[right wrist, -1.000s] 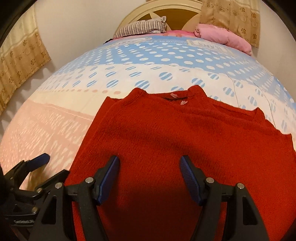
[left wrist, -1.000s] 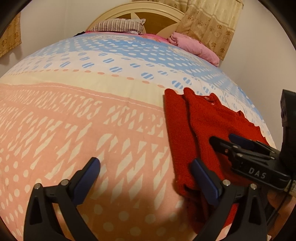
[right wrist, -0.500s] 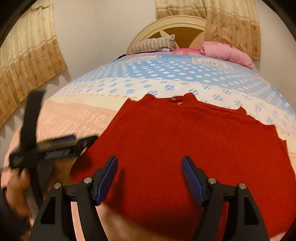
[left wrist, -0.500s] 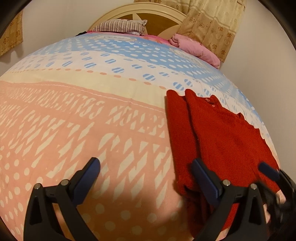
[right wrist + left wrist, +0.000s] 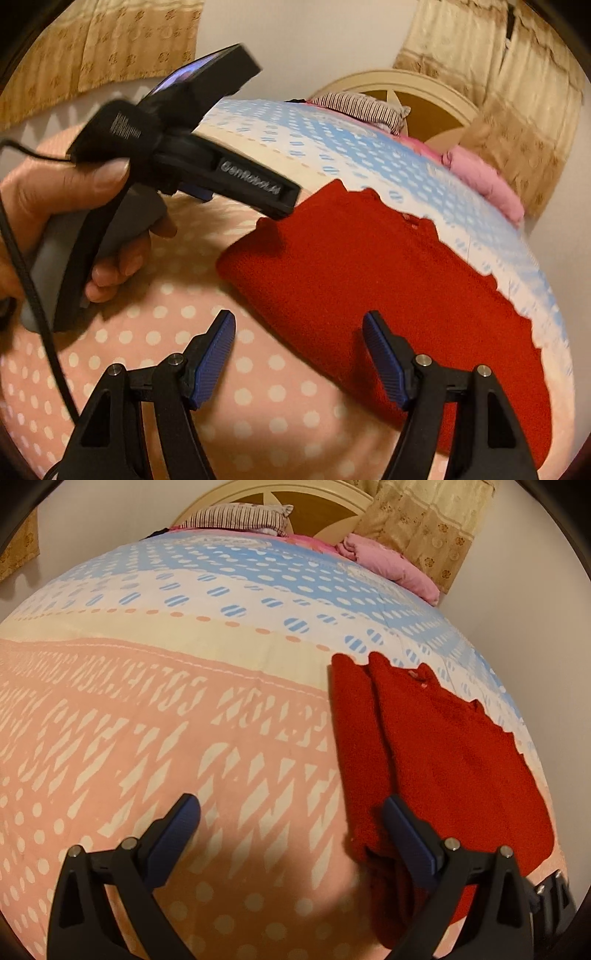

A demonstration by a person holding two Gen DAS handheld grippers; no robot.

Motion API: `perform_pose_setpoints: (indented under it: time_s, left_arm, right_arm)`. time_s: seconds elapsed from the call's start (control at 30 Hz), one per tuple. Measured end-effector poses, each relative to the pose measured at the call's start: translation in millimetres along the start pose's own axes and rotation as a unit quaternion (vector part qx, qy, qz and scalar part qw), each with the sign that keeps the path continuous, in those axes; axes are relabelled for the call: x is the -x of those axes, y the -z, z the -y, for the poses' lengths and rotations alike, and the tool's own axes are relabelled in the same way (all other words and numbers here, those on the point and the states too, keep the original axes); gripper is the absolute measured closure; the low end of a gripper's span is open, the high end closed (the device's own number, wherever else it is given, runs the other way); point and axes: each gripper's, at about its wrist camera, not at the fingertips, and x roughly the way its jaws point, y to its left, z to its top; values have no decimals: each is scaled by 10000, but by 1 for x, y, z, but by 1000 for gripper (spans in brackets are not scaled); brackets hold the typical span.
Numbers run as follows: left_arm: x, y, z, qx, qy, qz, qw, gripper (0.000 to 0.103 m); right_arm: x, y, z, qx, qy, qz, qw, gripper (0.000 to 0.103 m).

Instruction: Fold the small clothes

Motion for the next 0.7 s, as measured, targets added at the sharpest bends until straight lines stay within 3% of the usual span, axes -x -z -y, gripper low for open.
perform_pose_setpoints:
  time_s: [0.13,0.23,0.37,0.5,0.57,0.67,0.7]
  left_arm:
    - [4,-14,-1,225,332,-5,9992,1]
    - [1,-22,10,43,523,-13,9986,1]
    - [-15,-30,25,-208,566,-79,9981,3]
    - [-35,-34,30,-200,703,-299,9969,16]
    - [-39,-35,33,-301,639,-182,9973,19]
    - [-43,-37,41,-479,819,-190,9953,37]
    - [-45,-37,44,-584,904,-199,9940,56]
  right_arm:
    - [-7,-2,-7,162,198,-81,9996,31]
    - [-12,-3,-10,245,247,-127,9993,32]
    - [-16,-5,-12,268,403,-142,9987,45]
    - [-19,-4,-18,365,507,-132,9980,48]
    - [-21,-4,-20,439,581,-119,9973,48]
    - [-23,-5,-23,527,599,-122,9967,55]
    - [-23,-5,-25,569,594,-123,9965,57]
